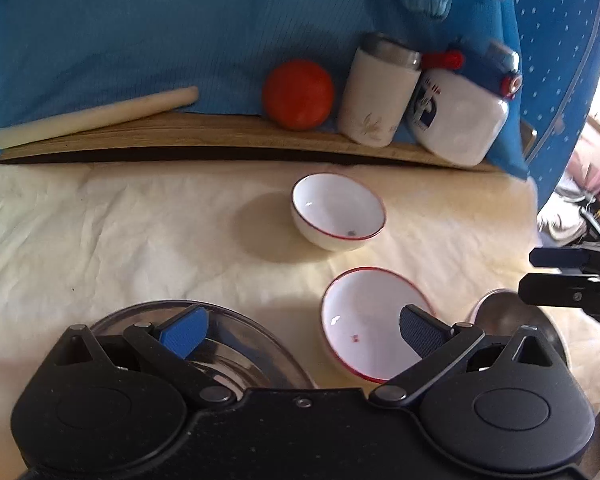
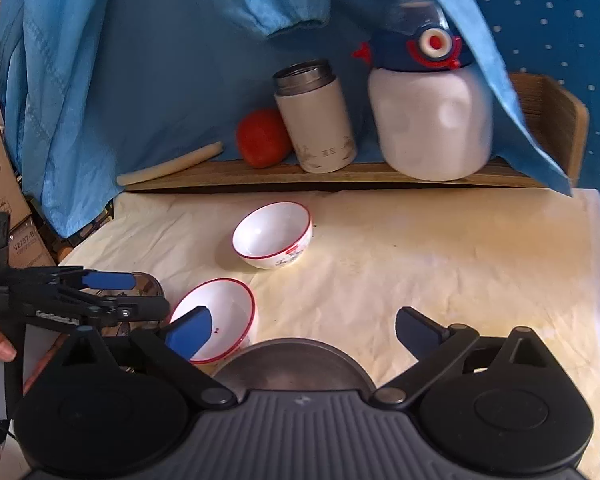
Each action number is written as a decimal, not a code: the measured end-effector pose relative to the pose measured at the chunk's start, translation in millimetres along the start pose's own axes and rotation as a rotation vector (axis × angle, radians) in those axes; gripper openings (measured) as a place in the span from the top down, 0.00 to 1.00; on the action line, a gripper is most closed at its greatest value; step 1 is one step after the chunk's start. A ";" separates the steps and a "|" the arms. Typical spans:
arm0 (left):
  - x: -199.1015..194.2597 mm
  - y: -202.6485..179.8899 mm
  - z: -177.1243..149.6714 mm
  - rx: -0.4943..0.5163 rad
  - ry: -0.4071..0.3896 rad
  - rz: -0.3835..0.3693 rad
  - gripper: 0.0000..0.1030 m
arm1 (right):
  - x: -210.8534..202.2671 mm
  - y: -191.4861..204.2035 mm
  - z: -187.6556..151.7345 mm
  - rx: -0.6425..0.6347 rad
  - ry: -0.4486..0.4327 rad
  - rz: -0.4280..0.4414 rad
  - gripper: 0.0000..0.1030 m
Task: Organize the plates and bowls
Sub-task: 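Lower the stainless bowl onto the table and open the right tool, then move both tools toward the larger white red-rimmed bowl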
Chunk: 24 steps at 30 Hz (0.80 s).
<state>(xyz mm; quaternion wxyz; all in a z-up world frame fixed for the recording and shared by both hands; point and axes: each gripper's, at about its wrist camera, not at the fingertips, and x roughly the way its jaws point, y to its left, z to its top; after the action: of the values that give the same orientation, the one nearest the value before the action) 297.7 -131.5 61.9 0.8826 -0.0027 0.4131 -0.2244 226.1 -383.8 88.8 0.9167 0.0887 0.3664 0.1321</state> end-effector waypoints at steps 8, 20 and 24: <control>17.0 -1.3 5.9 0.084 0.041 0.023 0.01 | 26.2 12.7 5.7 -0.077 0.057 -0.008 0.01; 25.8 -8.8 6.8 0.200 0.056 0.016 0.03 | 55.3 15.8 15.7 -0.114 0.136 0.010 0.06; 28.9 -11.3 7.2 0.231 0.060 0.004 0.06 | 60.7 16.7 16.9 -0.116 0.152 0.015 0.09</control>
<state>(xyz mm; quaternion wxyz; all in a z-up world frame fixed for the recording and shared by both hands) 314.7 -154.5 47.8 0.8646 0.1068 0.4109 -0.2688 277.2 -350.4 65.9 0.8890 0.0280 0.4259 0.1661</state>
